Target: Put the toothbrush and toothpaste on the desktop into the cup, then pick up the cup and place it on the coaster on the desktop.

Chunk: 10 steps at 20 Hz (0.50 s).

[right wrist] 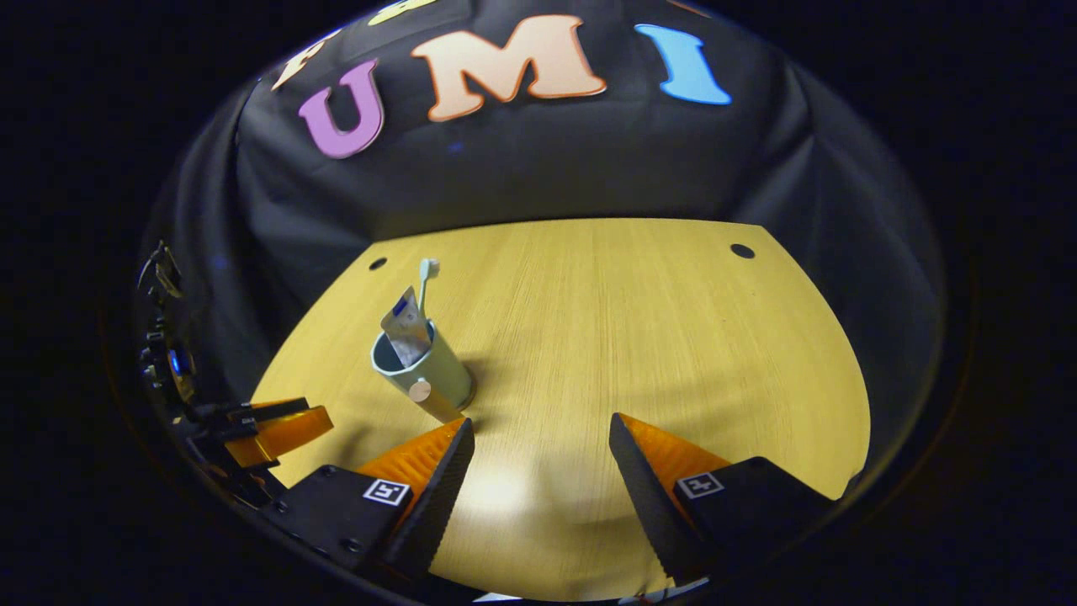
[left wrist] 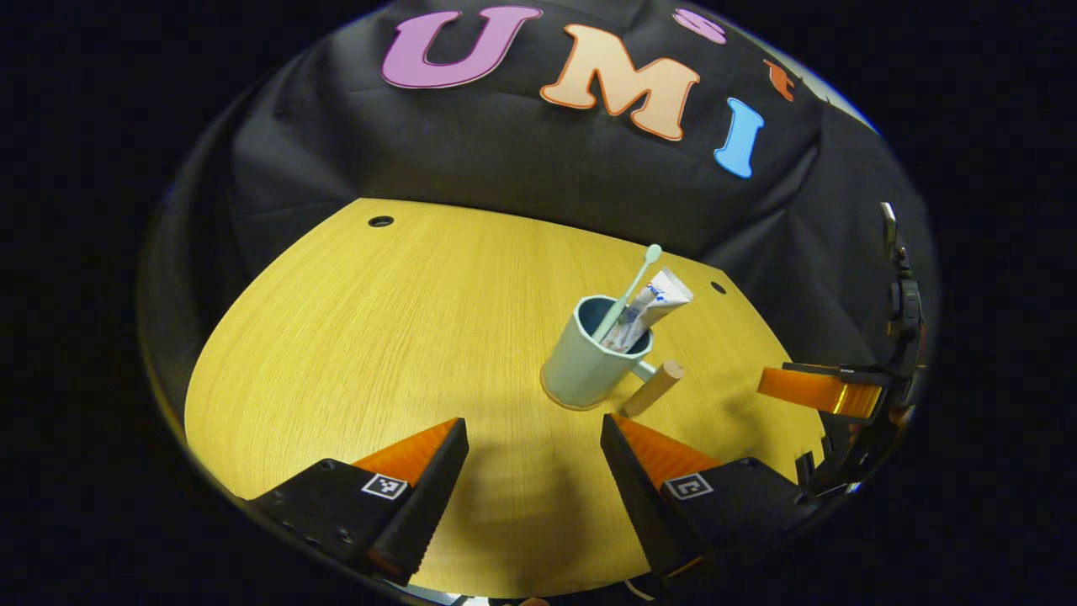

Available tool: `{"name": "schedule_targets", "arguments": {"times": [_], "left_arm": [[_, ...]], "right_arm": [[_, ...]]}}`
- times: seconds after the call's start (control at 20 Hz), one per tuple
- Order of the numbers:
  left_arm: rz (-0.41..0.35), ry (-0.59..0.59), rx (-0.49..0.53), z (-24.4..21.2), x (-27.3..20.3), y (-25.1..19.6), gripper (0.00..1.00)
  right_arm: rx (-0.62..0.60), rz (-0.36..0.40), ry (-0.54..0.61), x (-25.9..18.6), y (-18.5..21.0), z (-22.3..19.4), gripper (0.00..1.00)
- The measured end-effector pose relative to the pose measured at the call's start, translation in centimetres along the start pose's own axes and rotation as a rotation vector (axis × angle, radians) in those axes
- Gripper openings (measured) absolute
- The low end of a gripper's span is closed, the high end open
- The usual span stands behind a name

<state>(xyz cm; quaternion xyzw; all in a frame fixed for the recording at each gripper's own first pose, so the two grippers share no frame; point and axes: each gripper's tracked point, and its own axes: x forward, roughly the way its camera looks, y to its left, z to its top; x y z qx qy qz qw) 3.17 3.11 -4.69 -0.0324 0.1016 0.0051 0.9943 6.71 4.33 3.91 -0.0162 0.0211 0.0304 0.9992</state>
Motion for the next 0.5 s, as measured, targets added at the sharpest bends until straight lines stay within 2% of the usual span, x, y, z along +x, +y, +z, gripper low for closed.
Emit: {"name": "schedule_targets", "arguments": {"times": [0.25,0.3,0.35,0.5], "left_arm": [[0.003,0.035,0.009,-0.3,-0.1,-2.6,0.94],[0.004,0.035,0.009,-0.2,-0.2,-3.0,0.94],[0.002,0.034,0.011,-0.1,-0.3,-3.4,0.94],[0.006,0.048,0.019,-0.2,0.0,-4.3,0.94]], "right_arm": [[0.044,-0.061,-0.101,-3.3,-4.5,-0.5,0.99],[0.052,-0.065,-0.109,-3.8,-5.2,-0.6,0.94],[0.055,-0.071,-0.116,-4.2,-5.8,-0.8,0.99],[0.067,-0.085,-0.120,-4.9,-7.3,-1.1,0.99]]}}
